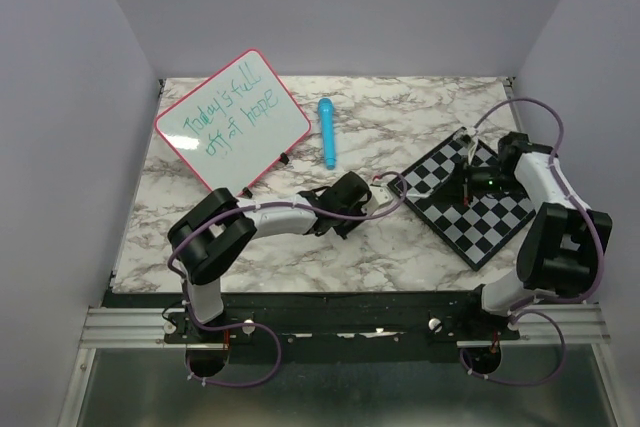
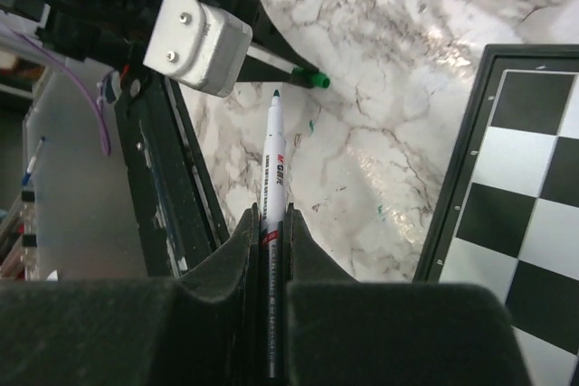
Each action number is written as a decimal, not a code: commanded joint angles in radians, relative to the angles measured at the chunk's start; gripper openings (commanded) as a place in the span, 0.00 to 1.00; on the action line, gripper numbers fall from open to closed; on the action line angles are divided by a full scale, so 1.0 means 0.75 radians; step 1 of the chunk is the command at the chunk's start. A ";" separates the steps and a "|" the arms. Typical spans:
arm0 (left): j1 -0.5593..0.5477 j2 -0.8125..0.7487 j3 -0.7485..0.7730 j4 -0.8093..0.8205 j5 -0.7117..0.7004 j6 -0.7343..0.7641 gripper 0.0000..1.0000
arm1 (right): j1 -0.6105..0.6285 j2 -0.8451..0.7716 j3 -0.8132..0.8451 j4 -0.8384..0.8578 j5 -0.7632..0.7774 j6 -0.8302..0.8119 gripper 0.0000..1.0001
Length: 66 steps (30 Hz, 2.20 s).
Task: Write a sentence on the whiteboard
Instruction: Pick up the pen cap from the center of the board, then insert the whiteboard marker without the cap into the pen cap.
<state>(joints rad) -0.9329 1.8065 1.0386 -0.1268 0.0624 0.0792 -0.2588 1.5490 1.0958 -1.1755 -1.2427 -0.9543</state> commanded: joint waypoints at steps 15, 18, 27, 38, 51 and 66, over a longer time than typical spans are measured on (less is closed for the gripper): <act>-0.032 -0.081 -0.217 0.112 0.134 0.258 0.12 | 0.339 0.346 0.130 0.164 0.258 0.270 0.01; -0.045 -0.112 -0.247 0.144 0.130 0.287 0.12 | 0.408 0.405 0.151 0.158 0.266 0.278 0.00; -0.063 -0.181 -0.325 0.241 0.089 0.320 0.12 | 0.494 0.557 0.212 0.123 0.262 0.297 0.01; -0.067 -0.218 -0.360 0.292 0.050 0.326 0.12 | 0.576 0.651 0.224 0.109 0.246 0.307 0.01; -0.067 -0.226 -0.374 0.316 0.052 0.320 0.13 | 0.611 0.714 0.280 0.119 0.217 0.344 0.01; -0.067 -0.226 -0.372 0.318 0.052 0.318 0.13 | 0.640 0.745 0.292 0.156 0.205 0.387 0.01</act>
<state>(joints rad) -0.9775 1.6539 0.7773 0.1123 0.1059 0.3141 0.2089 2.0838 1.2884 -1.0737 -1.0637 -0.6899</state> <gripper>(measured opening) 0.163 0.140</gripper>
